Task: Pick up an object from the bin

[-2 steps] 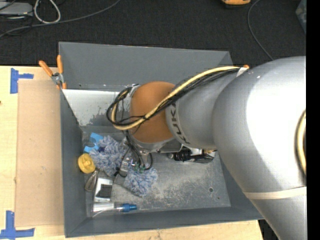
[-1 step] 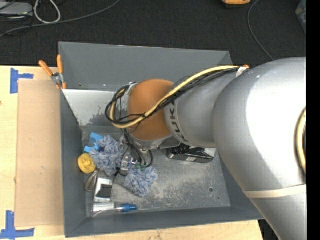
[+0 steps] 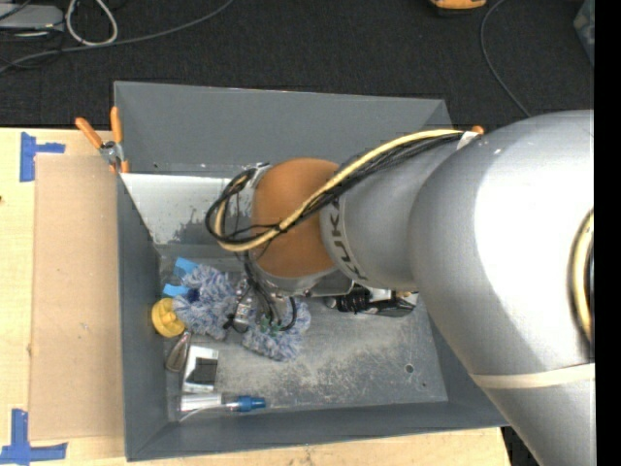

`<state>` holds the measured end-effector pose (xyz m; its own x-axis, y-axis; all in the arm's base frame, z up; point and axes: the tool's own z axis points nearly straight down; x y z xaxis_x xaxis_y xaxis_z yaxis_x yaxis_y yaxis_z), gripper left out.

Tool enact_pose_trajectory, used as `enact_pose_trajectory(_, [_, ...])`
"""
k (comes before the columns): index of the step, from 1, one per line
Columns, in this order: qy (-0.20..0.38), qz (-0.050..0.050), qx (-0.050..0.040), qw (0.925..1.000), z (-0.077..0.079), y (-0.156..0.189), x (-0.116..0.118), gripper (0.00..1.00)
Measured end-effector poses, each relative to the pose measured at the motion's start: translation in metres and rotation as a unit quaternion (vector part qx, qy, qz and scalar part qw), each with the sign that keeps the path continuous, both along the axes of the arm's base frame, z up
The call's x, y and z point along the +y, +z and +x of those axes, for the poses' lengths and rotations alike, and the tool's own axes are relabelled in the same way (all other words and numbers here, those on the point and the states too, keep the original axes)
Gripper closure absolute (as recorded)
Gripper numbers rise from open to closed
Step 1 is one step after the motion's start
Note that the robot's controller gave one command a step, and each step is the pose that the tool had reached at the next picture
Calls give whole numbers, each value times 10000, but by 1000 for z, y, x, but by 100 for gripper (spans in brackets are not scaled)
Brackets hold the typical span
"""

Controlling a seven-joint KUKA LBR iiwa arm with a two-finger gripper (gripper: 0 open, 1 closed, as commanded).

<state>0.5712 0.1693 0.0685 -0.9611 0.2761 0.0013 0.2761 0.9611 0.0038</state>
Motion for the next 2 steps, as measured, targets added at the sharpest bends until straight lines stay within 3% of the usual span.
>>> enact_pose_trajectory(1, [-1,0,0,10000,0,0,0,100])
enact_pose_trajectory(2, [-10,-11,34,10000,-2,29,-1,100])
